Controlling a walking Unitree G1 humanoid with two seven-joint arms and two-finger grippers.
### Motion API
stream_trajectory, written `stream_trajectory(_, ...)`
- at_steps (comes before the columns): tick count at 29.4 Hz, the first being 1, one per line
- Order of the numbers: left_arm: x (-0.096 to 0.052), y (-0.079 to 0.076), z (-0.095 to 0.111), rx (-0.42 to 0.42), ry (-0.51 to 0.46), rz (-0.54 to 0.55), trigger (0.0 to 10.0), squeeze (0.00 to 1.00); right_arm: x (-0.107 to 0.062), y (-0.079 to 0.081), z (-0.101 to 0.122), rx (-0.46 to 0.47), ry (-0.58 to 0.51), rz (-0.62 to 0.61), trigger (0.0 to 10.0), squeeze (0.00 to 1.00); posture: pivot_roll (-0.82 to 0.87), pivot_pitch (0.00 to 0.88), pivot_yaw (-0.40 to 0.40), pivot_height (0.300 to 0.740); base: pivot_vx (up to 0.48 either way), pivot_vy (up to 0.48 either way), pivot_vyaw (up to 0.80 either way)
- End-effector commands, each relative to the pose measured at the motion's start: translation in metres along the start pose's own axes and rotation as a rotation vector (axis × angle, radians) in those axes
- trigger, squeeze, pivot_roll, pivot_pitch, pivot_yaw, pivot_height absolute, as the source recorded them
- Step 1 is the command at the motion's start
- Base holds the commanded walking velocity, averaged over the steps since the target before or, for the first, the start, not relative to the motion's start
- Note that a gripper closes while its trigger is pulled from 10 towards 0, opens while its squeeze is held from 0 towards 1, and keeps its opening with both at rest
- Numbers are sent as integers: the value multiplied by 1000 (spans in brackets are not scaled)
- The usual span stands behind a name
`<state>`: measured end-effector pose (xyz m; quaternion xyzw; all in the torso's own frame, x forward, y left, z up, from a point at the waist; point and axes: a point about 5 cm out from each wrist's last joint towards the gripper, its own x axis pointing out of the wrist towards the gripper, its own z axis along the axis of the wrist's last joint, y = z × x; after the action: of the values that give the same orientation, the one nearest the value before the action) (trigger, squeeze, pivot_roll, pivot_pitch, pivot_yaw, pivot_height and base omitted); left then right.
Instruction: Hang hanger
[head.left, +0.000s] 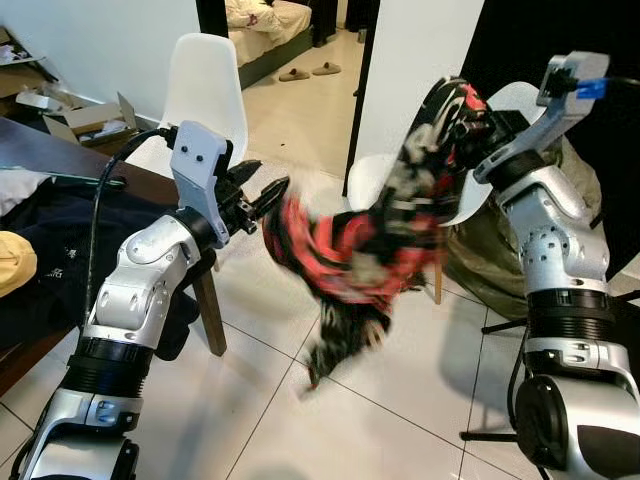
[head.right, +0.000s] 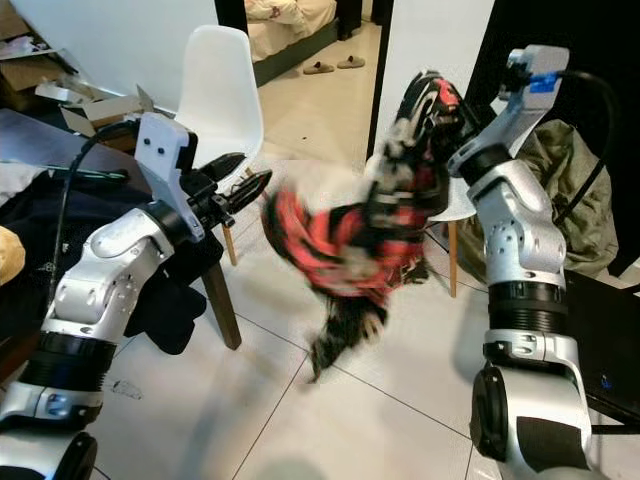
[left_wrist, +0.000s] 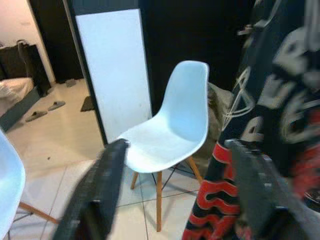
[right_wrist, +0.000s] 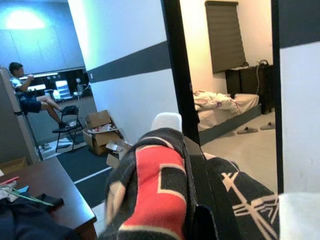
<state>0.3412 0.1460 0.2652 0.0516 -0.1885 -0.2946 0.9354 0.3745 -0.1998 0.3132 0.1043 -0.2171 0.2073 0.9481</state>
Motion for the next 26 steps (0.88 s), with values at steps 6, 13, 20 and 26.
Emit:
stream_trajectory(6, -11, 6, -6, 22, 39, 20, 10000, 1000, 15, 10, 24, -8, -86, 71, 0, 0, -7, 75, -55, 740, 0, 0, 0)
stream_trajectory(13, -11, -2, -13, -16, 33, 33, 10000, 1000, 30, 10, 46, 19, -148, 102, 0, 0, -9, 70, -57, 740, 0, 0, 0)
stream_trajectory(20, -9, -14, -17, -59, 23, 13, 10000, 1000, 40, 7, 69, -3, -201, 79, 0, 0, -12, 66, -55, 740, 0, 0, 0)
stream_trajectory(26, -7, -23, -20, -102, 5, -9, 10000, 784, 44, 4, 93, 23, -272, 66, 0, 0, -15, 58, -58, 740, 0, 0, 0)
